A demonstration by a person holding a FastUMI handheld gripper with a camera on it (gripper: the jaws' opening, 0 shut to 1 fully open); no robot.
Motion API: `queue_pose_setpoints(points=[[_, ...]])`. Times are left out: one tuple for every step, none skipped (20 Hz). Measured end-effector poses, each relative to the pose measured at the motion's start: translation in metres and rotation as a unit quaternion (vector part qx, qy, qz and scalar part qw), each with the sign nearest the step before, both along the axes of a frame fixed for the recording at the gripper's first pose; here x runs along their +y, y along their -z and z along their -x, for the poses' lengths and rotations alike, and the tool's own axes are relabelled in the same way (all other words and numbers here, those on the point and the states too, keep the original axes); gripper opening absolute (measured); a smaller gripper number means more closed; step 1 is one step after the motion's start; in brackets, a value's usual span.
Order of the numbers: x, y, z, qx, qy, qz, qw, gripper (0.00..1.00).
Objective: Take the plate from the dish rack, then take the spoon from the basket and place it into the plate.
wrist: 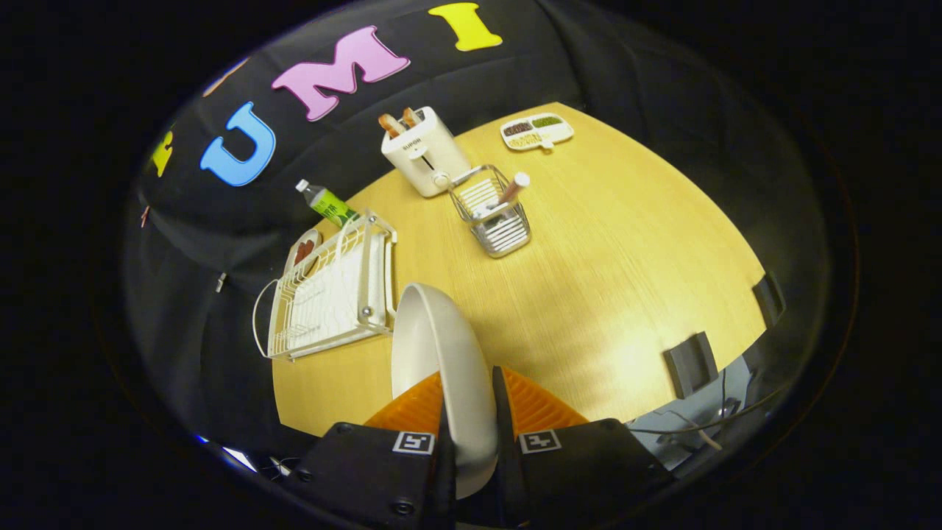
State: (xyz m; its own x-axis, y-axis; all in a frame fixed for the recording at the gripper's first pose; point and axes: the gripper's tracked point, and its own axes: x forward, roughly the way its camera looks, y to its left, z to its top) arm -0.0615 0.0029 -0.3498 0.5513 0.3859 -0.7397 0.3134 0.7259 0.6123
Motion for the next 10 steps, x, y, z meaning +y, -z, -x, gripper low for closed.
queue_pose_setpoints(points=[[0.005, 0.010, 0.003, 0.012, -0.003, -0.012, 1.000, 0.27], [0.011, 0.018, 0.007, 0.022, -0.008, -0.023, 0.999, 0.27], [0.013, 0.024, 0.009, 0.028, -0.009, -0.031, 0.999, 0.27], [0.014, 0.030, 0.011, 0.034, -0.012, -0.033, 0.999, 0.27], [0.015, 0.036, 0.013, 0.040, -0.017, -0.033, 0.999, 0.27], [0.017, 0.043, 0.012, 0.044, -0.021, -0.031, 0.998, 0.27], [0.021, 0.046, 0.011, 0.044, -0.026, -0.039, 0.998, 0.27], [0.023, 0.048, 0.006, 0.046, -0.024, -0.049, 0.997, 0.27], [0.025, 0.050, 0.003, 0.046, -0.022, -0.057, 0.997, 0.27], [0.024, 0.051, 0.002, 0.046, -0.018, -0.064, 0.997, 0.27]])
